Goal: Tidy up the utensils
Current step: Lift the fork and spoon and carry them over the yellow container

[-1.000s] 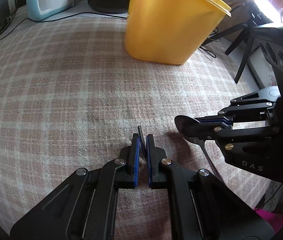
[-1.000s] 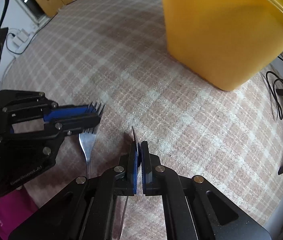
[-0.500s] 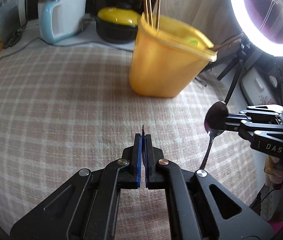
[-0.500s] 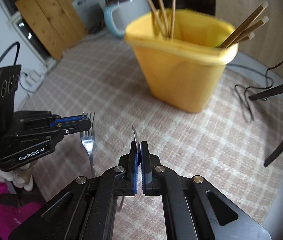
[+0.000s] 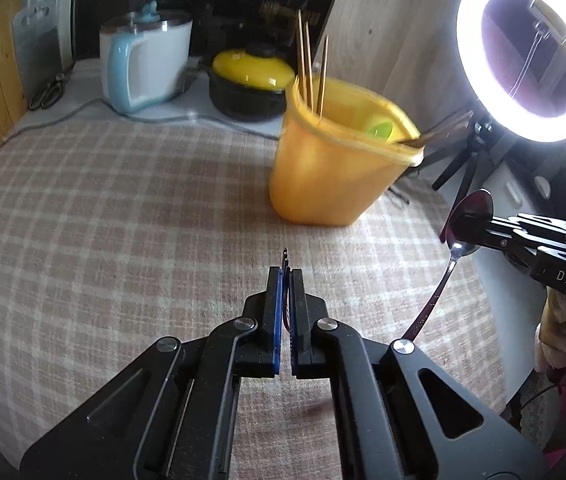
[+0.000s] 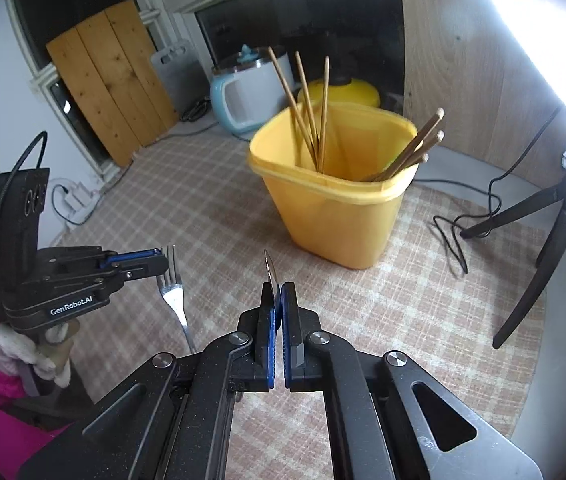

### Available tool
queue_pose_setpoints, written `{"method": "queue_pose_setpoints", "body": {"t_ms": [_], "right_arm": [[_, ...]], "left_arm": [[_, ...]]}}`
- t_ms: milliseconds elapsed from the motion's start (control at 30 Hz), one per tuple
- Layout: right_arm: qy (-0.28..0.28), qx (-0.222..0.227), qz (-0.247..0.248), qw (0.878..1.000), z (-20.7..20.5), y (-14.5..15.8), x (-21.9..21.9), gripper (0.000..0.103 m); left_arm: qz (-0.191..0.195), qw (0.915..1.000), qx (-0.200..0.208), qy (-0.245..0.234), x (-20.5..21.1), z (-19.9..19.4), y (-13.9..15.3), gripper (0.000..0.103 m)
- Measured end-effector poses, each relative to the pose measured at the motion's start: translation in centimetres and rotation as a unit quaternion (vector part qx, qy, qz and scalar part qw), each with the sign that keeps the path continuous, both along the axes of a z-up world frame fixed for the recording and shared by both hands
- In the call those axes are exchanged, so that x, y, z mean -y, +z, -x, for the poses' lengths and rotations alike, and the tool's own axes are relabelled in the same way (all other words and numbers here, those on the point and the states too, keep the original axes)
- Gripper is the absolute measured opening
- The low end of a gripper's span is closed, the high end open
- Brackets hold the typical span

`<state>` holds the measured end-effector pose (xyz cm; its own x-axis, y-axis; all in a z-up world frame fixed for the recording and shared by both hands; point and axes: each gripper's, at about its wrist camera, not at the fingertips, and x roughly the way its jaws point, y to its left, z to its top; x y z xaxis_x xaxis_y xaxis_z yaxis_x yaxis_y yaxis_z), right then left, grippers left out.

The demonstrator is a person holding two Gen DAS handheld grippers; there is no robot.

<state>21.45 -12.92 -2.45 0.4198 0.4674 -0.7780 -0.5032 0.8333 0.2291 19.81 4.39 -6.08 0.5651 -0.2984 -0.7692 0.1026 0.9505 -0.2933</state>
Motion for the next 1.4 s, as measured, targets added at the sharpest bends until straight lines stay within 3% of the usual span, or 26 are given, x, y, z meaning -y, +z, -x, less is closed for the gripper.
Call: {"method": "queue_pose_setpoints", "body": {"t_ms": [367,733,1067,1400], "right_arm": [[-0.012,0.060,-0.024,0.998,-0.4,4.9,0.7,0.001],[-0.032,0.127,-0.020,0.991,-3.1,8.8,0.6,0.001],[-0.044,0.184,0.006,0.982,-5.2,11.0,-0.9,0.001],[-0.060,0.213,0.052,0.974,-8.3,10.7,-2.5,0.001]], "left_arm": [[0.010,0.9967,0.080,0.011,-2.0,-0.1,6.7,0.000],[-0.006,0.9888,0.148,0.022,-3.1,-3.3,11.7,0.000],[-0.025,0.9806,0.192,0.031,-2.7,-6.8,14.5,0.000],[-0.064,0.9785,0.193,0.034,-1.4,-10.6,13.7,0.000]]}}
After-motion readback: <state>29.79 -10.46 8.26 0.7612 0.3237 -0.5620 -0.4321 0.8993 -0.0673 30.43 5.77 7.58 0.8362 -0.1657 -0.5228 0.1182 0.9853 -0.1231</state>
